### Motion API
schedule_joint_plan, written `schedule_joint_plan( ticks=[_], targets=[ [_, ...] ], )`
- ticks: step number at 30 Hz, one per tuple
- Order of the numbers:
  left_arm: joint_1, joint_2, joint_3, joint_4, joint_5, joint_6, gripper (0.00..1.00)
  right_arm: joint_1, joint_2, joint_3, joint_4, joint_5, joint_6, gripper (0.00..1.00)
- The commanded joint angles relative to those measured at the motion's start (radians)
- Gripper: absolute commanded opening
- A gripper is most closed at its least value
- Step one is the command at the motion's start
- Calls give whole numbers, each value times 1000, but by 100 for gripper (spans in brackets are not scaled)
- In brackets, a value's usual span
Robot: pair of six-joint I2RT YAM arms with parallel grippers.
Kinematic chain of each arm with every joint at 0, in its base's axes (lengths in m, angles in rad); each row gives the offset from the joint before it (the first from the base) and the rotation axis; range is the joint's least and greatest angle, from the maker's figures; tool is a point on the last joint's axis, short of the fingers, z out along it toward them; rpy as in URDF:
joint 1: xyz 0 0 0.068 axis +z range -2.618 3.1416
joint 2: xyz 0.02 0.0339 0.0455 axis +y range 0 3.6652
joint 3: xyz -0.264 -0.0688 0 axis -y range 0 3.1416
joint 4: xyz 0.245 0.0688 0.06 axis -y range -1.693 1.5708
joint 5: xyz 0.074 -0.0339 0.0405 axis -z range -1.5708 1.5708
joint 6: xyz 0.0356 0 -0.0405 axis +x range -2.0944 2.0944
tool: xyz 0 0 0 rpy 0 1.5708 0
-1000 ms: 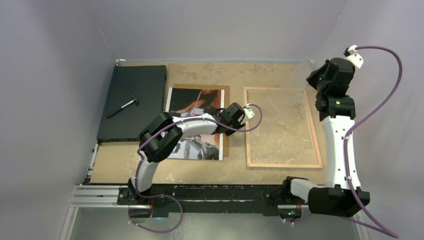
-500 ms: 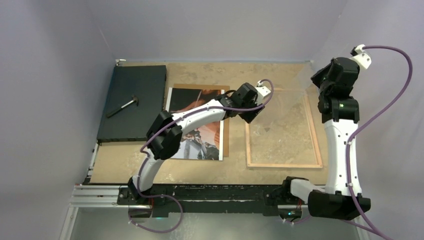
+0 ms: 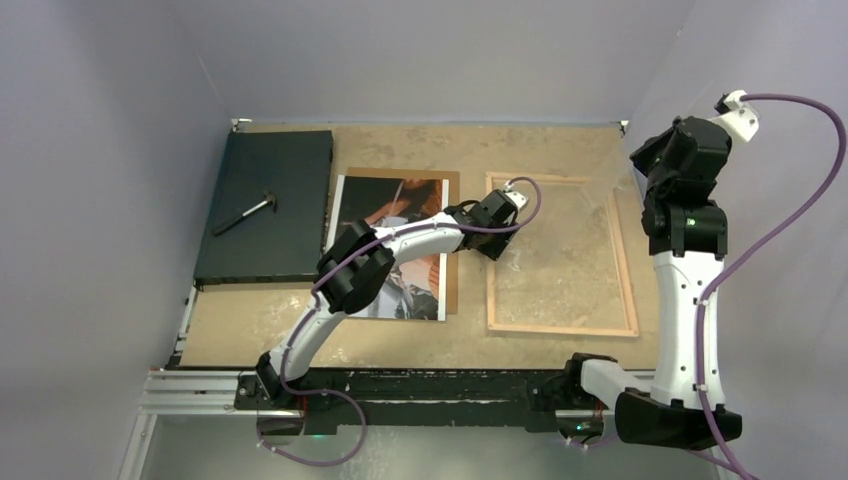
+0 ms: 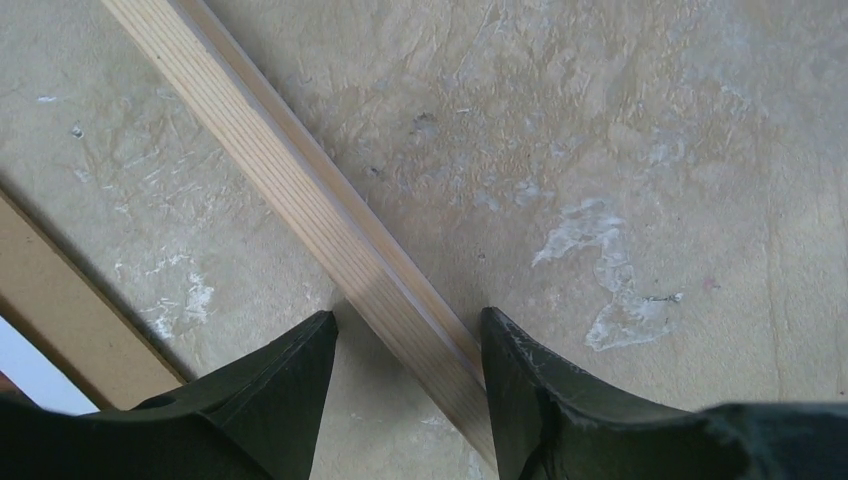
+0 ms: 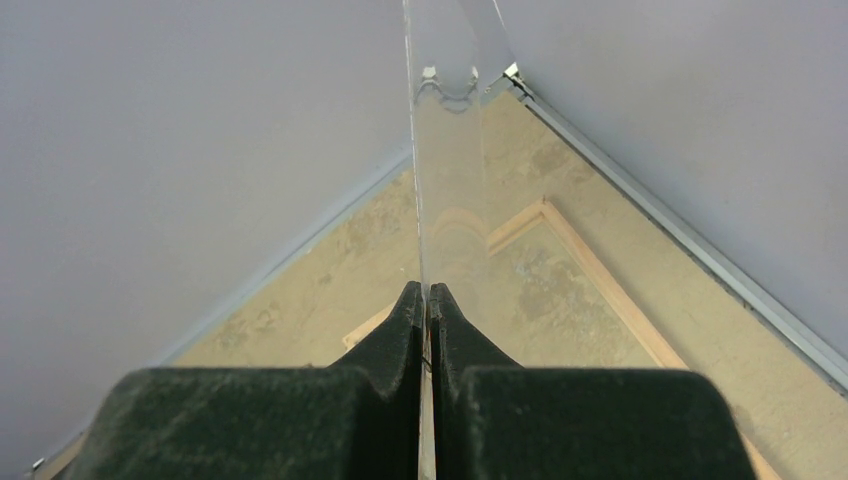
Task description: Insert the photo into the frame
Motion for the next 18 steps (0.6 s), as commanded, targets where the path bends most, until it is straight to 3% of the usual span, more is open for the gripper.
schedule_joint_plan(
  ticks=[1,10,18],
  targets=[
    [15,-28,-57,-18,-79,-20,52,-4,-23,-9,58,-47,20,0],
    [65,-121,-206,40,-43,-25,39,-4,-11,-44,73,-118,29,0],
    [71,-159,-226,57,41,1,42,-3,-3,-37,72,-167,23,0]
  ],
)
